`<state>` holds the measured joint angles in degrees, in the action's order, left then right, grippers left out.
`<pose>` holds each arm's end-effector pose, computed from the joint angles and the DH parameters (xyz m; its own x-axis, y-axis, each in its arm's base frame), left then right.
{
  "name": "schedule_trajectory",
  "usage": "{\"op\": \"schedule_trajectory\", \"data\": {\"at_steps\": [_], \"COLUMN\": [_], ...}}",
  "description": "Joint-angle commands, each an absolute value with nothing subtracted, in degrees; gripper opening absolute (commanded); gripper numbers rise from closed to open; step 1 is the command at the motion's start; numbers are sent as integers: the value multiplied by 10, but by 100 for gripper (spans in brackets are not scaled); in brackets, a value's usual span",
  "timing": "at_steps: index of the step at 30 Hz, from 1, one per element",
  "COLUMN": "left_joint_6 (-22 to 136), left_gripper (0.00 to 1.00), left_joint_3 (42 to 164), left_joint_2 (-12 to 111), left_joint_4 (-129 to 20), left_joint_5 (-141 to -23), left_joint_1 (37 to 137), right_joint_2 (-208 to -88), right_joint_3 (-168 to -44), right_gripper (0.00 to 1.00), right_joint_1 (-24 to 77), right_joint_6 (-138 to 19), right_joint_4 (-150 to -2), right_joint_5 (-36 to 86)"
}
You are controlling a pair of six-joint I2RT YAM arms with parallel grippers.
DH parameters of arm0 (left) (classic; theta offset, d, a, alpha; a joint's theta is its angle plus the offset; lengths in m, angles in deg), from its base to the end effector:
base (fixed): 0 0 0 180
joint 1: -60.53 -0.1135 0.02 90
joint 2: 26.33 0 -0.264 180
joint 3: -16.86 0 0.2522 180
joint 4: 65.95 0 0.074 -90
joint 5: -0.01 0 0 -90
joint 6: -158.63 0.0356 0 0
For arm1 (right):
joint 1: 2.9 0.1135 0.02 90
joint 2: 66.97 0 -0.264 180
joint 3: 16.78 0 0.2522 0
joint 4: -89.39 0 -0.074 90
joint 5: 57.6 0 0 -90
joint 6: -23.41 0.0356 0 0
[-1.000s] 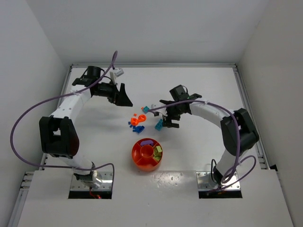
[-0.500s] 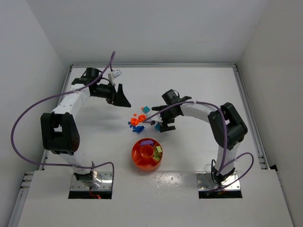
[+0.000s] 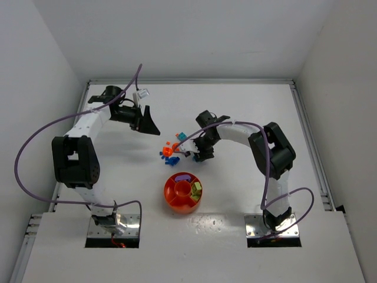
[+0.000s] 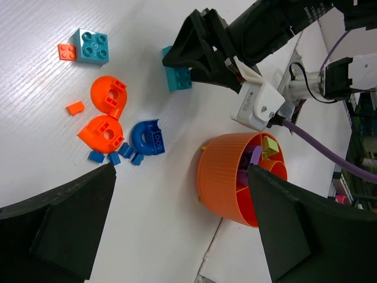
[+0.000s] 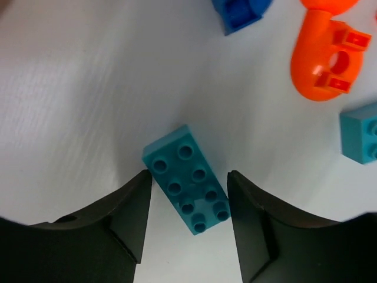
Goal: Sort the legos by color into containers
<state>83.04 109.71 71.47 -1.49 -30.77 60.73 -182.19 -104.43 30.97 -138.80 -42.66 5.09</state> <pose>0.3394 -0.0318 0.2670 -0.8310 0.1303 -0.5408 0.5273 0.4938 -0.6914 0.3085 0.2267 0.1333 0.3166 -0.8065 -0.4994 -0.9459 -0.3079 -0.1024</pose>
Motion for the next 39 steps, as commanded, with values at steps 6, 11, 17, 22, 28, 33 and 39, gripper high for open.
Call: {"op": "schedule_trajectory", "data": {"at_steps": [6, 11, 17, 22, 28, 33, 39], "left_joint_6": [889, 889, 834, 811, 795, 790, 785], "left_gripper": [100, 100, 100, 100, 100, 100, 100], "left_joint_3": [1129, 1129, 1101, 1081, 1055, 1044, 1024], "left_joint_2": [737, 737, 718, 690, 669, 649, 619], "left_joint_4": [32, 26, -34, -60, -82, -87, -87], "left_joint_5": [-275, -275, -282, -298, -303, -308, -326], "left_joint_1": [595, 595, 589, 589, 589, 589, 584], "right_joint_2": [-1813, -1732, -1538, -1439, -1411, -1425, -1435], "right_joint_3": [-1041, -1002, -938, -927, -927, -951, -944], "right_gripper": [22, 9, 0, 0, 0, 0, 0], "right_joint_1": [313, 302, 302, 319, 378, 462, 572], "right_joint_6": [-1393, -1258, -1070, -958, -932, -932, -976], "right_joint_4": [-341, -379, -439, -428, -421, -434, -434], "right_joint_5": [31, 37, 56, 51, 52, 125, 225]}}
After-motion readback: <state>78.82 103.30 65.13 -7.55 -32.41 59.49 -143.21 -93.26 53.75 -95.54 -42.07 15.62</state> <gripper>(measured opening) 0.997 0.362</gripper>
